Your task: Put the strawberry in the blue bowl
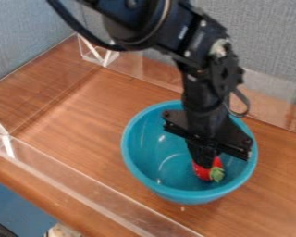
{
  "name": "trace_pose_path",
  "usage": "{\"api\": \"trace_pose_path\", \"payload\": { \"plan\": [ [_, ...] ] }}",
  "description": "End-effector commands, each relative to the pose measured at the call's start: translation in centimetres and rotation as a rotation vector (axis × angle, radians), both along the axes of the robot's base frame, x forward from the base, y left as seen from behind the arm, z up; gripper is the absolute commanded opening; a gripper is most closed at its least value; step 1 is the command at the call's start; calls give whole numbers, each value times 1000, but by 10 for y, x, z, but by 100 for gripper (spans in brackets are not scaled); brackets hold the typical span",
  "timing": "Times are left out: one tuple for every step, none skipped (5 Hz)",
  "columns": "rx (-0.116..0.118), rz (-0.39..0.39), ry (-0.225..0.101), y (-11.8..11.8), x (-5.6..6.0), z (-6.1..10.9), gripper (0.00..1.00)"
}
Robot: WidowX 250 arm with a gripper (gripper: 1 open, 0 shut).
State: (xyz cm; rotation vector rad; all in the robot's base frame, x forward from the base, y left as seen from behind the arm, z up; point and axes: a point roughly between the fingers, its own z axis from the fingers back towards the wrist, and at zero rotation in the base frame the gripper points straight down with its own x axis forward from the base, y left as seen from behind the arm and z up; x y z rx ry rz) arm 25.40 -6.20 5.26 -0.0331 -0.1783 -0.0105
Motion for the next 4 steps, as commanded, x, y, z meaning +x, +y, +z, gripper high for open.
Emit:
{"api": "trace_pose_path", "payload": {
  "plan": [
    [54, 11, 192, 20, -38, -45, 0],
    [62, -6, 219, 18, -42, -52, 0],
    [63, 30, 250, 15, -45, -69, 0],
    [62, 65, 283, 11, -49, -86, 0]
  ]
}}
